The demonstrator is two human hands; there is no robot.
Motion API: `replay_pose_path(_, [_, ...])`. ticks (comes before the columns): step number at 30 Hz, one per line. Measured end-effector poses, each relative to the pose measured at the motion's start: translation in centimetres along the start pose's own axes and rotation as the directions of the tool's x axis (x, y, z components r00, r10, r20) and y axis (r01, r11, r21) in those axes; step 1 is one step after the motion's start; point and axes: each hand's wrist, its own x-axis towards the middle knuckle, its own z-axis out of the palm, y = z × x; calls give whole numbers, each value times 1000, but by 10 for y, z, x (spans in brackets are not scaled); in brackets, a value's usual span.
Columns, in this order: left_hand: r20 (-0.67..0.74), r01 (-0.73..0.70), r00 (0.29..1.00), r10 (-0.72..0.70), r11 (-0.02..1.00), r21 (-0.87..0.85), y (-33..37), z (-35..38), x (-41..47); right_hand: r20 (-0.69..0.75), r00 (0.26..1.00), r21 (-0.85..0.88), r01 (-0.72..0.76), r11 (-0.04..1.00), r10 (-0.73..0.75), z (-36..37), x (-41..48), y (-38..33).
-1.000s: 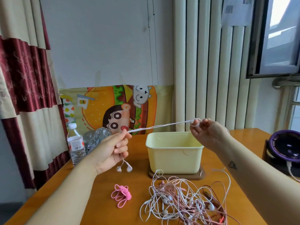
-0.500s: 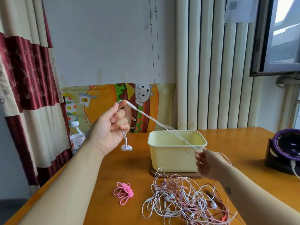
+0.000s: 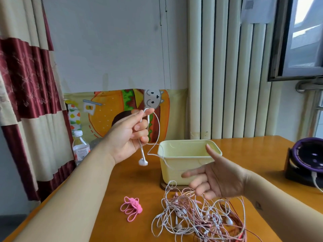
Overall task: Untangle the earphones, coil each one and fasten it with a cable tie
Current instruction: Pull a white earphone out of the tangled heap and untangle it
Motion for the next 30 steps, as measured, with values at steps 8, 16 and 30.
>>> replay_pose_path(8, [70, 1, 997, -11, 991, 135, 6, 18, -2, -370, 927, -410, -102, 906, -63, 40, 8, -5])
replay_pose_path(16, [200, 78, 969, -148, 944, 321, 8, 26, -9, -137, 638, -867, 293, 403, -758, 89, 11, -37])
replay_pose_path(30, [381, 278, 841, -383, 911, 304, -28, 1, -23, -68, 745, -675, 455, 580, -664, 81, -3, -102])
